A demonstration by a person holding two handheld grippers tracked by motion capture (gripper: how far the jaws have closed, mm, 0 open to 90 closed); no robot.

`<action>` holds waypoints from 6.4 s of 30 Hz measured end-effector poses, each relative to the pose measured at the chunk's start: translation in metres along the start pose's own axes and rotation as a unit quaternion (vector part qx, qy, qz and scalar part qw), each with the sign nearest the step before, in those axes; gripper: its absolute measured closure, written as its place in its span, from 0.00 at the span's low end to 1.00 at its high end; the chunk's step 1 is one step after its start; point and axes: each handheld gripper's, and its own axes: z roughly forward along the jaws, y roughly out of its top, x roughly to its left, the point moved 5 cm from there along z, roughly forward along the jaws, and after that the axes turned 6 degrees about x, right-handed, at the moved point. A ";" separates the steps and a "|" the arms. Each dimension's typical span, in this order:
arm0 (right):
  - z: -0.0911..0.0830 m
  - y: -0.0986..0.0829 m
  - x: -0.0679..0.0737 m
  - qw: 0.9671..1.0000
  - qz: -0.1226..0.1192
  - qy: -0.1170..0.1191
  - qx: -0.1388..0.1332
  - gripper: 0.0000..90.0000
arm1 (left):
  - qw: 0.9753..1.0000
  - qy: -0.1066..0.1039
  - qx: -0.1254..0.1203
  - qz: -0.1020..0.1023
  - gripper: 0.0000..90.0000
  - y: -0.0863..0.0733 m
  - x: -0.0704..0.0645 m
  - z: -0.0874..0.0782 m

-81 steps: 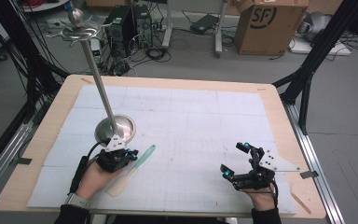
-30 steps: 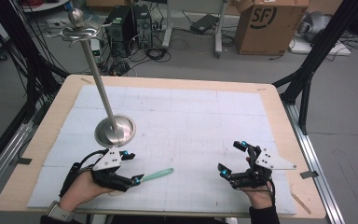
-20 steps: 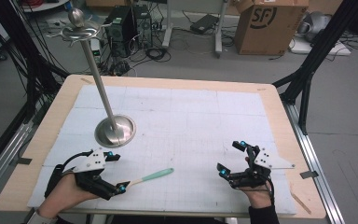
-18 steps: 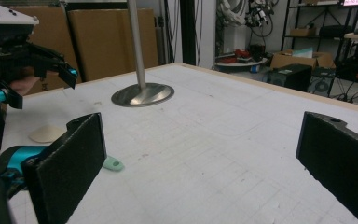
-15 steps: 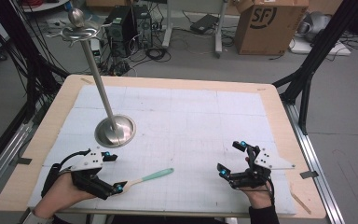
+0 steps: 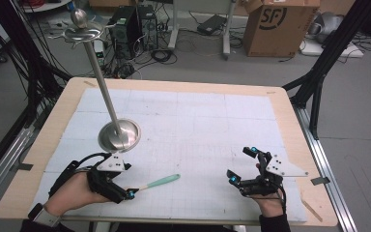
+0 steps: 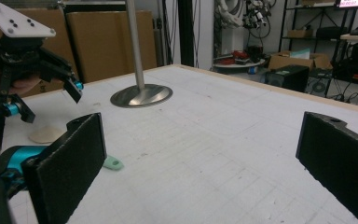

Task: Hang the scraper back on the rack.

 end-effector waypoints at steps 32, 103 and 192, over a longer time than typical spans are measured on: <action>0.004 0.002 0.001 1.000 0.000 0.007 0.000 0.00 | 0.979 -0.044 0.188 0.058 0.58 0.020 -0.007 0.042; 0.004 0.000 0.000 1.000 0.000 0.004 0.003 0.00 | 0.972 0.065 -0.203 -0.093 0.89 -0.004 0.023 -0.084; -0.003 -0.002 -0.002 1.000 0.003 0.000 0.001 0.00 | 0.919 0.169 -0.332 -0.127 0.89 0.017 0.143 -0.221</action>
